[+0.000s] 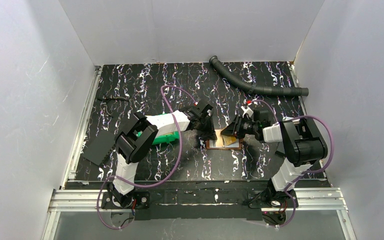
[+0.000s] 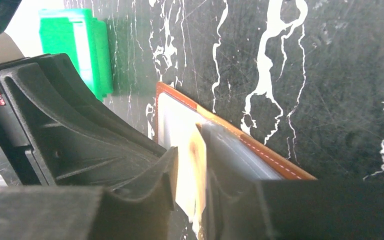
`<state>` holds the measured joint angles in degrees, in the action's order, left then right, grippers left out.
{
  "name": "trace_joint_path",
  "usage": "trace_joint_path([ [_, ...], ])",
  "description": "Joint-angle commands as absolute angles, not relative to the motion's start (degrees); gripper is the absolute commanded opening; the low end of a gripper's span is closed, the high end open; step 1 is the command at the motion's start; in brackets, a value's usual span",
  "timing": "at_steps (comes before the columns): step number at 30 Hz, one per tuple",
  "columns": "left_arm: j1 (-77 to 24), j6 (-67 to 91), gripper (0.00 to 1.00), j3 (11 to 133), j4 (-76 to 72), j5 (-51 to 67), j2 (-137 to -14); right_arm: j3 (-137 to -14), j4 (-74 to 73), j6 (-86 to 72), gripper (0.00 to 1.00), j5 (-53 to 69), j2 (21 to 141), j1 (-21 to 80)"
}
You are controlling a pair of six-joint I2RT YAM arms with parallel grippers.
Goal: Put the credit cards into the card holder
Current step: Insert the credit card into the card holder.
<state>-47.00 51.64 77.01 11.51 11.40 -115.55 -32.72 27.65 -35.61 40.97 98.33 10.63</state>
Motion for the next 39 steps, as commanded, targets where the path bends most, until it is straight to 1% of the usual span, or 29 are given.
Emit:
trace_joint_path([
  [1, -47.2, 50.72, 0.14, 76.77, 16.61, 9.41, -116.07, -32.04, 25.98, -33.64, 0.38, 37.89, 94.6, 10.72],
  [7, -47.22, 50.77, 0.14, 76.61, 16.41, 9.49, -115.93, -33.24, 16.15, -28.72, 0.44, 35.85, 89.7, 10.72],
  [10, -47.22, 50.64, 0.14, 76.53, 16.44, 9.33, -115.67, -33.67, 12.83, -27.03, 0.44, 35.34, 88.02, 10.72],
  [15, -47.2, 50.57, 0.14, 76.59, 16.52, 9.49, -115.58, -32.9, 12.61, -27.58, 0.41, 36.09, 87.54, 10.72],
  [21, -47.21, 50.39, 0.14, 76.62, 16.61, 9.49, -115.58, -33.49, 10.27, -26.41, 0.31, 36.05, 86.94, 10.64],
  [32, -47.23, 50.1, 0.14, 76.87, 16.96, 9.39, -115.74, -32.79, 6.63, -26.23, 0.31, 36.04, 82.83, 10.28],
  [35, -47.23, 50.1, 0.13, 76.78, 16.96, 9.4, -115.69, -32.85, 6.28, -25.7, 0.25, 35.13, 83.77, 10.23],
  [36, -47.26, 50.11, 0.13, 76.8, 16.99, 9.4, -115.67, -32.9, 6.19, -25.45, 0.2, 34.98, 84.25, 10.2],
  [38, -47.2, 50.03, 0.13, 76.81, 17.08, 9.33, -115.66, -33.11, 5.7, -24.95, 0.06, 34.78, 85.06, 10.11],
  [39, -47.21, 49.98, 0.13, 76.84, 17.17, 9.32, -115.66, -33.11, 5.41, -24.82, 0.02, 34.81, 85.14, 9.91],
])
